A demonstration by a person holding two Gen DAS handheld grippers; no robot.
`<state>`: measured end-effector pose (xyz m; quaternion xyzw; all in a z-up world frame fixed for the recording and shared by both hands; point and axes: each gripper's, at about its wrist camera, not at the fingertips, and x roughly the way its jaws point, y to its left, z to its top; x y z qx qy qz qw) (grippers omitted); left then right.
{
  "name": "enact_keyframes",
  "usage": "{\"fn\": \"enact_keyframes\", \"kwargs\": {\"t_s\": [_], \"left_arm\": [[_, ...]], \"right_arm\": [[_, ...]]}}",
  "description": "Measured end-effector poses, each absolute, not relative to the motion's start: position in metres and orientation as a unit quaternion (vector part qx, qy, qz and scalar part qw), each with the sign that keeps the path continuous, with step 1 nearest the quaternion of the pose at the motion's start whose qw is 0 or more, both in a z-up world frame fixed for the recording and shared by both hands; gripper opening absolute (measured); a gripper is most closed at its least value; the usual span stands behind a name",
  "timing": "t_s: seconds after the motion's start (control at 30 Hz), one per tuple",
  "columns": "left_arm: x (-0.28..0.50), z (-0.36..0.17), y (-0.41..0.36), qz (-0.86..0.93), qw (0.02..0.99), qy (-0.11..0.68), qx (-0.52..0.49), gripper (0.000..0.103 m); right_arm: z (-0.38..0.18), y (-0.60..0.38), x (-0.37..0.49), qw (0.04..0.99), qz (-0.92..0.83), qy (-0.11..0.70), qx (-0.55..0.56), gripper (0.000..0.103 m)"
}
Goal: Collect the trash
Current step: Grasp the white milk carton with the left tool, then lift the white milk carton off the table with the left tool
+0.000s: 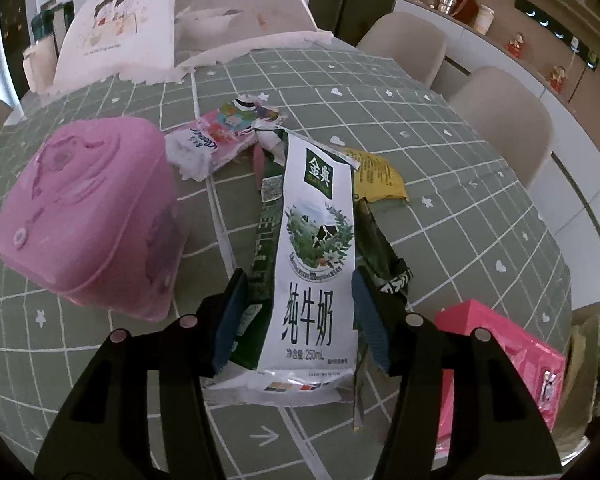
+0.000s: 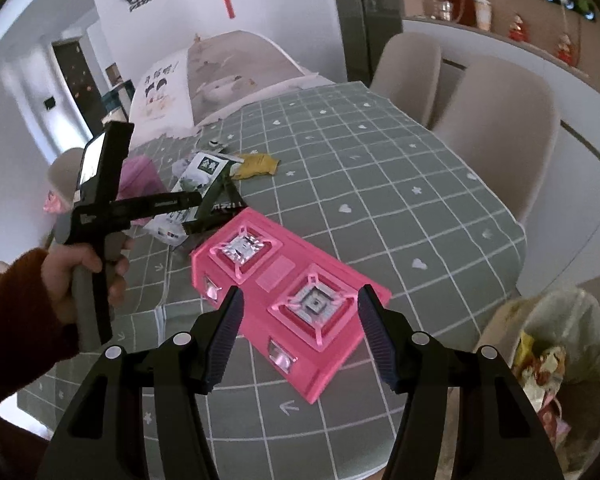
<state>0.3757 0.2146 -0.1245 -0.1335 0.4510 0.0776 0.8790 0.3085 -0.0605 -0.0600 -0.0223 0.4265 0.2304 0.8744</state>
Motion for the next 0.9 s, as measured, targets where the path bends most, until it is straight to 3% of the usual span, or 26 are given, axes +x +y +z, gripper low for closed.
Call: {"fn": "enact_keyframes", "kwargs": {"t_s": [0.37, 0.63, 0.9], "left_arm": [[0.396, -0.136, 0.239, 0.038, 0.832, 0.485, -0.269, 0.054], [0.376, -0.123, 0.235, 0.019, 0.845, 0.471, -0.253, 0.045], [0.287, -0.114, 0.252, 0.017, 0.844, 0.482, -0.233, 0.045]], "right_arm": [[-0.062, -0.044, 0.315, 0.860, 0.263, 0.436, -0.033, 0.056], [-0.060, -0.061, 0.315, 0.866, 0.250, 0.431, -0.039, 0.056], [-0.062, -0.011, 0.349, 0.854, 0.289, 0.430, -0.049, 0.056]]}}
